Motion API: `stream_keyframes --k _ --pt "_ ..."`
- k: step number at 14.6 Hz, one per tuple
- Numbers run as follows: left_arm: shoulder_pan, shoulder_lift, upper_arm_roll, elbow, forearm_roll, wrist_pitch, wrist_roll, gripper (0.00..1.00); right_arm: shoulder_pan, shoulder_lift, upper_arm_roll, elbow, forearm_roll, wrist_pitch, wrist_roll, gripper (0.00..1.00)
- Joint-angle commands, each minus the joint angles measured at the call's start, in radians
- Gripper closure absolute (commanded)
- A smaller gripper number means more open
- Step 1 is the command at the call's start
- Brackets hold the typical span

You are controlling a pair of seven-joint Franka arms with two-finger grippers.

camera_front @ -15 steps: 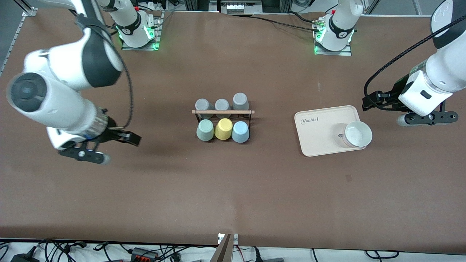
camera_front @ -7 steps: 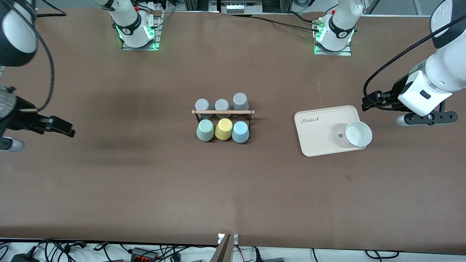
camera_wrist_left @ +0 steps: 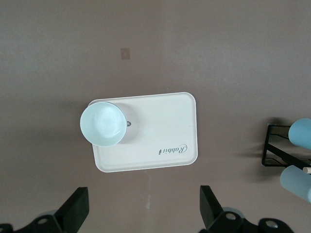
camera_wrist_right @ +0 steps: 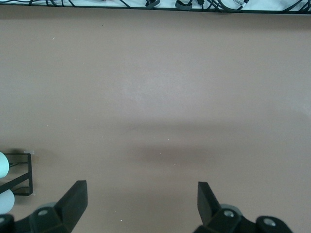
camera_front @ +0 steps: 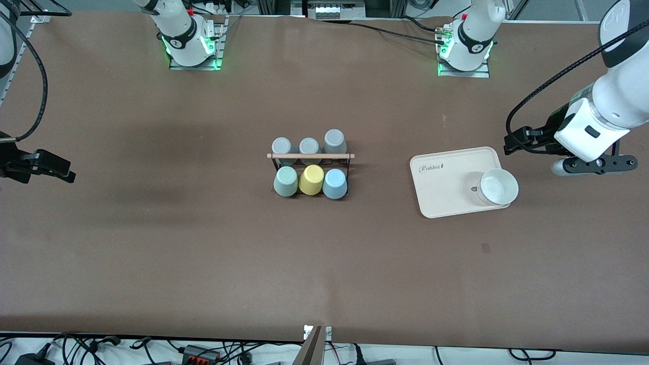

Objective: Hang scattered cups on rack with three cups

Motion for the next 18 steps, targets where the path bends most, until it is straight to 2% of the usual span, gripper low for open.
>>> stream_keyframes --k 1,3,6,7,18 --pt "-0.002 -0.013 0.001 -0.008 -0.008 0.008 0.017 0.00 -0.022 -0.037 0.042 -0.029 -0.016 -0.008 -0.012 0.00" --pt "-0.001 -0.013 0.001 -0.010 -0.008 0.008 0.019 0.00 -0.022 -0.075 0.042 -0.090 -0.020 0.007 -0.013 0.00" --pt "-0.001 -0.015 0.001 -0.013 -0.008 0.008 0.017 0.00 -0.022 -0.210 0.042 -0.313 -0.046 0.122 -0.013 0.00" --pt "-0.002 -0.016 0.001 -0.014 -0.008 0.008 0.017 0.00 -0.022 -0.236 0.042 -0.354 -0.048 0.133 -0.013 0.00" --pt "-0.002 -0.016 -0.004 -0.016 -0.008 0.006 0.017 0.00 -0.016 -0.258 0.045 -0.371 -0.039 0.107 -0.012 0.00"
